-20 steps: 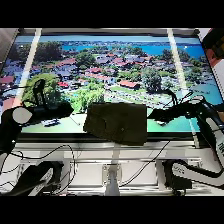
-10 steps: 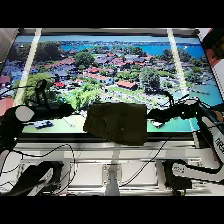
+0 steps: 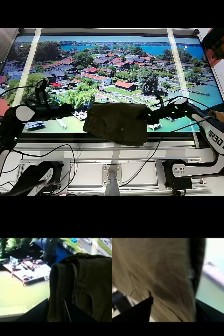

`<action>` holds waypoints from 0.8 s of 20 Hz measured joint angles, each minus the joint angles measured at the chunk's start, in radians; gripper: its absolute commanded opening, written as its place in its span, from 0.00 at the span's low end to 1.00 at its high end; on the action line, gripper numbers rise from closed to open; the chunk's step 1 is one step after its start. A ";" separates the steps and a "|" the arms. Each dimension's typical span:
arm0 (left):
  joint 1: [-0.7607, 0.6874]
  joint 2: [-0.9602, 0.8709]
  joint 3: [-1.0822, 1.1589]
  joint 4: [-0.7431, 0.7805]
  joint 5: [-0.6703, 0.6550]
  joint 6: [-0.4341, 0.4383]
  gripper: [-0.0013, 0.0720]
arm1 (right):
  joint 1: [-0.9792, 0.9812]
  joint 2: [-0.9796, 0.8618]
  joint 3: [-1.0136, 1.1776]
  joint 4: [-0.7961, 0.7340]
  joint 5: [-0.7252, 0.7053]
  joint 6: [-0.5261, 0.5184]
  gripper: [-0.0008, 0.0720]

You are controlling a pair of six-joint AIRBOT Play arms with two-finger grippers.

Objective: Fold the clothes and pants, and hang the long-sleeved shirts on hangers.

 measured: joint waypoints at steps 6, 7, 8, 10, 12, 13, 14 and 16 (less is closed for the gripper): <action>0.000 0.000 0.000 -0.003 0.000 0.000 0.37 | 0.173 -0.035 0.050 -0.014 -0.063 -0.108 0.04; 0.000 0.000 0.000 -0.003 0.000 0.000 0.37 | 0.185 -0.038 0.074 -0.015 -0.063 -0.117 0.04; 0.000 0.000 0.000 -0.003 0.000 0.000 0.37 | 0.194 -0.038 0.103 -0.024 -0.072 -0.124 0.04; 0.000 0.000 0.000 -0.003 0.000 0.000 0.37 | 0.201 -0.026 0.175 -0.031 -0.050 -0.130 0.04; 0.000 0.006 0.000 -0.003 0.007 0.008 0.37 | 0.192 0.006 0.262 -0.011 0.010 -0.125 0.04; 0.000 0.012 0.003 -0.003 0.015 0.022 0.35 | 0.177 0.031 0.309 -0.009 0.041 -0.112 0.04; 0.000 0.022 0.009 -0.003 0.030 0.042 0.34 | 0.155 0.060 0.354 -0.008 0.060 -0.095 0.04; 0.000 0.046 0.031 -0.003 0.067 0.082 0.34 | 0.090 0.127 0.446 -0.026 0.076 -0.051 0.04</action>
